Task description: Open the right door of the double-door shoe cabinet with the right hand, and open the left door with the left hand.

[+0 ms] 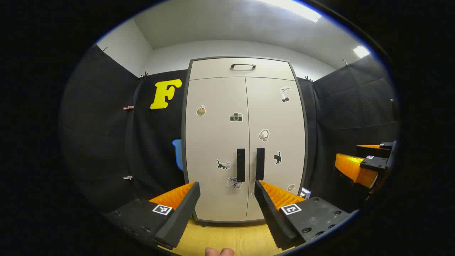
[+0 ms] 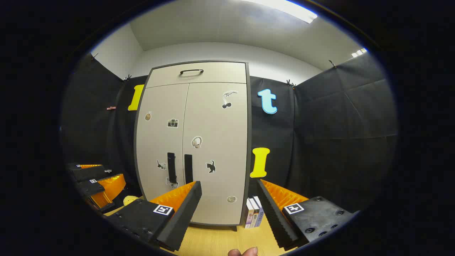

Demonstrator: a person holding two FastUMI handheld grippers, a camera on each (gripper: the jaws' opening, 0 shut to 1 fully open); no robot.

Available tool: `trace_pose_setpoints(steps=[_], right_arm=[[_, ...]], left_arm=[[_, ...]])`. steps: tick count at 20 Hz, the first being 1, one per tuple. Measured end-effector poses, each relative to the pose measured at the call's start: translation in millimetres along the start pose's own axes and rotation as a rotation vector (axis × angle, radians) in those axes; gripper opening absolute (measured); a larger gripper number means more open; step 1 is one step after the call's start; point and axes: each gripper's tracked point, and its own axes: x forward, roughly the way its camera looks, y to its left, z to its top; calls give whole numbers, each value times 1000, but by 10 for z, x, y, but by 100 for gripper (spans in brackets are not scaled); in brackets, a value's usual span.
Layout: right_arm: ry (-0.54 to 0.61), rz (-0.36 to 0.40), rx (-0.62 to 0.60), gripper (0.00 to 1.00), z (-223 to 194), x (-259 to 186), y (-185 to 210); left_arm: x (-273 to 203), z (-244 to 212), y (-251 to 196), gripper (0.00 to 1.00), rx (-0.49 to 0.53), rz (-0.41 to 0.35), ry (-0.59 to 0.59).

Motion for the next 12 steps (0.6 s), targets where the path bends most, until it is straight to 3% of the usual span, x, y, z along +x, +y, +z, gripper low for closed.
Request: trace_pose_setpoints(steps=[12], right_arm=[[3,0,7,97,13,19,-9]], left_arm=[[46,-6,-4,95,-1,-6,3]])
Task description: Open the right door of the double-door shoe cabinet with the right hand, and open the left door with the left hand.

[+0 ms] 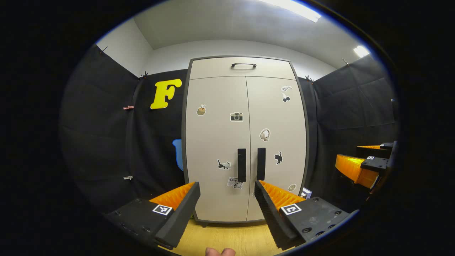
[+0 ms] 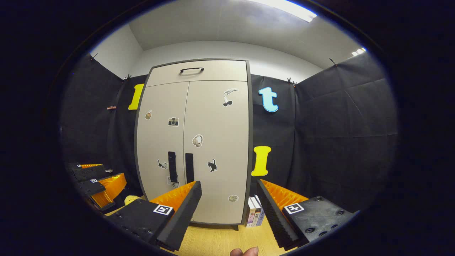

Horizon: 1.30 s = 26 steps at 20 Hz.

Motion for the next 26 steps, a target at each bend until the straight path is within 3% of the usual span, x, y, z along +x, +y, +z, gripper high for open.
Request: trace_pose_setpoints(steps=[11,21,26], right_arm=[[0,32,4,97,21,174,159],[-21,164,31,97,-27,1110,1022],[-19,135,11,97,-216,1646,1222]], left_arm=[[9,-8,97,95,17,12,-8],[60,-134,373,95,55,52,3],[129,-228,480,95,47,54,19]])
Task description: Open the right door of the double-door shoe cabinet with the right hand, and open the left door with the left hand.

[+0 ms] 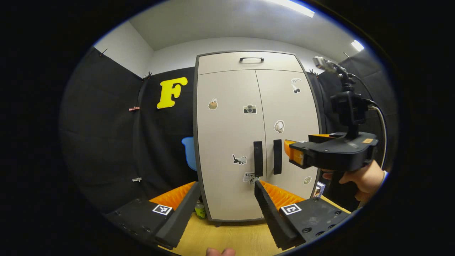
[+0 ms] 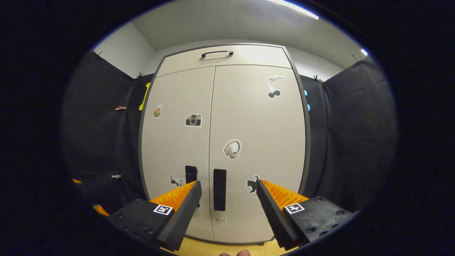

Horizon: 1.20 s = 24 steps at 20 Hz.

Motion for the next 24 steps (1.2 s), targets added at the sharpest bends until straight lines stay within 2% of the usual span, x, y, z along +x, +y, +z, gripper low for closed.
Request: trace_pose_setpoints(steps=[4,6,7,8,13,17,18,19,20,22,24], right_arm=[[75,0,18,97,-318,335,76],[95,-15,17,89,-421,450,80],[97,-14,18,81,-450,502,102],[95,-4,19,79,-473,570,142],[140,-3,23,78,-731,856,252],[138,-66,1,77,-839,996,147],[130,-57,13,70,-787,936,174],[129,-46,17,58,-805,973,178],[138,-29,16,55,-817,935,213],[121,-10,18,37,-805,924,239],[117,-15,32,31,-804,946,227]], left_arm=[[62,-45,79,95,-4,11,4],[97,-67,87,95,-17,9,7],[111,-78,99,95,-22,9,8],[128,-84,113,95,-23,11,9],[218,-180,149,95,-22,20,28],[265,-240,202,95,-33,32,40],[272,-243,216,95,-34,35,40],[281,-255,224,95,-35,38,41],[287,-259,226,95,-37,39,42],[279,-279,229,95,-38,42,47],[258,-290,228,95,-38,45,50]])
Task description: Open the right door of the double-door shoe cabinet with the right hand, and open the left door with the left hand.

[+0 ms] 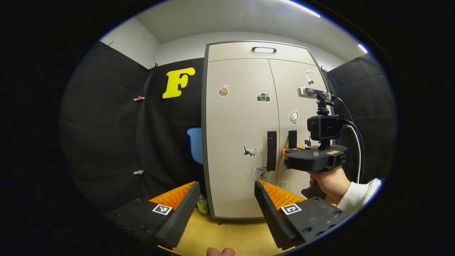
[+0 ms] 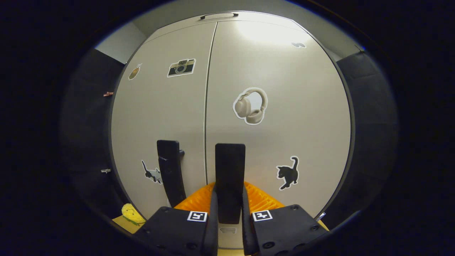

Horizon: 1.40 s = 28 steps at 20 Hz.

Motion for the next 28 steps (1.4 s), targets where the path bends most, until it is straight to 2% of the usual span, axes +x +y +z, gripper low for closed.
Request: trace_pose_setpoints(steps=[1,3,5,7,9,15,17,28], right_arm=[[6,-10,9,25,-27,4,-6],[11,-27,44,25,-12,8,-9],[16,-4,44,25,-23,-15,-7],[10,22,23,19,-14,-29,3],[3,38,-7,18,7,-97,2],[0,79,40,18,40,-406,-71],[13,109,69,11,29,-497,-95],[23,163,121,11,102,-882,-328]], left_arm=[[-22,-3,0,95,0,0,0],[-61,-7,-5,95,3,3,4],[-114,2,8,95,7,9,3],[-170,20,33,95,7,17,1],[-217,30,55,95,3,28,1],[-412,38,18,95,-21,38,7],[-471,58,13,95,-21,45,2],[-606,26,-236,95,-9,36,18]])
